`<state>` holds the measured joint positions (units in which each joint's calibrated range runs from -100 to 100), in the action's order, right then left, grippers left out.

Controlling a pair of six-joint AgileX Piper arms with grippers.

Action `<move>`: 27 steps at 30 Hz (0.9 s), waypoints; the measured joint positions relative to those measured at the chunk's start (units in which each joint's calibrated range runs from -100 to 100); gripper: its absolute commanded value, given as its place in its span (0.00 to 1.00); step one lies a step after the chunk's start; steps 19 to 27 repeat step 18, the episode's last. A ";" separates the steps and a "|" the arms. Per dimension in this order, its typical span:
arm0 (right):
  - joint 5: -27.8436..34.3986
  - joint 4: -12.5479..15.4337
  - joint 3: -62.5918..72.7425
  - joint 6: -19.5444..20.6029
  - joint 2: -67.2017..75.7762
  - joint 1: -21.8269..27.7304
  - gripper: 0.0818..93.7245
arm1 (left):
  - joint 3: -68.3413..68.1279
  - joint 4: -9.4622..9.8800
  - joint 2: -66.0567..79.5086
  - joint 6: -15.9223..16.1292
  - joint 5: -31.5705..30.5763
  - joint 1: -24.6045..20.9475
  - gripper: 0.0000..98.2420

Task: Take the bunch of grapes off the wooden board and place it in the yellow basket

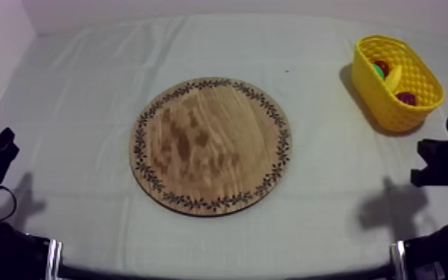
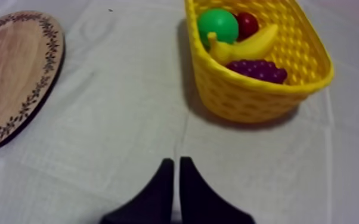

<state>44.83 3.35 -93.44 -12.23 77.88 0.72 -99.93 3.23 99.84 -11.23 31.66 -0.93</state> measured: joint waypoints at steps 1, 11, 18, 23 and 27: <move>0.42 0.93 -0.39 -0.93 1.85 -0.27 0.00 | 0.00 0.00 0.00 0.00 0.00 0.00 0.00; -6.06 -0.75 -5.64 -2.45 16.40 -4.13 0.00 | 0.00 0.00 0.00 0.00 0.00 0.00 0.00; -6.59 -2.01 -6.06 5.19 17.75 -6.41 0.00 | 0.00 0.00 0.00 0.00 0.00 0.00 0.00; -6.59 -2.01 -6.06 5.19 17.75 -6.41 0.00 | 0.00 0.00 0.00 0.00 0.00 0.00 0.00; -6.59 -2.01 -6.06 5.19 17.75 -6.41 0.00 | 0.00 0.00 0.00 0.00 0.00 0.00 0.00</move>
